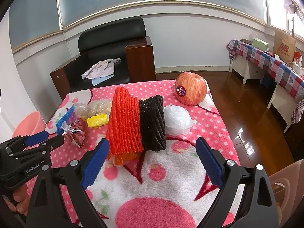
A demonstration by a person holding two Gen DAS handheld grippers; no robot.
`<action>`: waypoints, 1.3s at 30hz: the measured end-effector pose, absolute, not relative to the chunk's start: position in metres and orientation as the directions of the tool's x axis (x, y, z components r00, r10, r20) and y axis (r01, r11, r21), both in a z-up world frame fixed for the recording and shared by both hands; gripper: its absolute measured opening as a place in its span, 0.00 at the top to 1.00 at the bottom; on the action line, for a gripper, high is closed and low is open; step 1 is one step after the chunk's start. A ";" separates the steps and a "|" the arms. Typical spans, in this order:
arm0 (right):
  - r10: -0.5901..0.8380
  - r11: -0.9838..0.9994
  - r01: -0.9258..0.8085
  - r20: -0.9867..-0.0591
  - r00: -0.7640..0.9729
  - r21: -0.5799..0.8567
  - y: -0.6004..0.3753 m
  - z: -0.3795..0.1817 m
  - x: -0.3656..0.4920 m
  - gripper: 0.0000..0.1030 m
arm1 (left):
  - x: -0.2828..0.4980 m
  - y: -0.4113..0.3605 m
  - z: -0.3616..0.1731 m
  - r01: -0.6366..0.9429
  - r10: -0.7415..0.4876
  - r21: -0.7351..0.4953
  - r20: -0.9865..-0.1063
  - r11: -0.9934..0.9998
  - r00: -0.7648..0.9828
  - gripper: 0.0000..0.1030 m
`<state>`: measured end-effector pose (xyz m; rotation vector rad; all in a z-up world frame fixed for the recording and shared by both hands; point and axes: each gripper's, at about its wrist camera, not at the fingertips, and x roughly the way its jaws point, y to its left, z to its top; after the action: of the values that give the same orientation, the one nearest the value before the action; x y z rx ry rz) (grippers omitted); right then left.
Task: Collect trash
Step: 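Move both tools toward the blue sponge and the red foam net, then grasp the blue sponge with the left tool while the right tool grasps the red foam net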
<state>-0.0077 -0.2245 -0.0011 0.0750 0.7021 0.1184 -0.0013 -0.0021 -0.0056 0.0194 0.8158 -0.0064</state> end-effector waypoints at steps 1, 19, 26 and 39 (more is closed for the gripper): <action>0.135 0.990 -0.083 -0.639 0.757 0.111 -0.225 -0.001 -0.008 0.10 | -0.002 -0.001 -0.006 0.012 0.001 0.012 -0.728 1.000 0.685 0.49; 0.168 0.984 -0.084 -0.642 0.748 0.159 -0.235 -0.003 -0.007 0.16 | -0.005 0.066 -0.018 -0.082 0.010 -0.056 -0.765 0.995 0.644 0.49; 0.179 0.981 -0.086 -0.645 0.743 0.173 -0.238 -0.007 -0.005 0.16 | 0.009 0.075 -0.017 -0.105 0.028 -0.049 -0.773 0.993 0.634 0.49; 0.180 0.981 -0.089 -0.634 0.752 0.173 -0.240 -0.001 0.009 0.16 | 0.045 0.058 0.002 -0.085 0.031 -0.031 -0.767 0.996 0.641 0.49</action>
<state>0.0090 -0.2402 -0.0009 0.1346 0.7049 0.1472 0.0455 0.0585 0.0017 -0.0665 0.8729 0.0659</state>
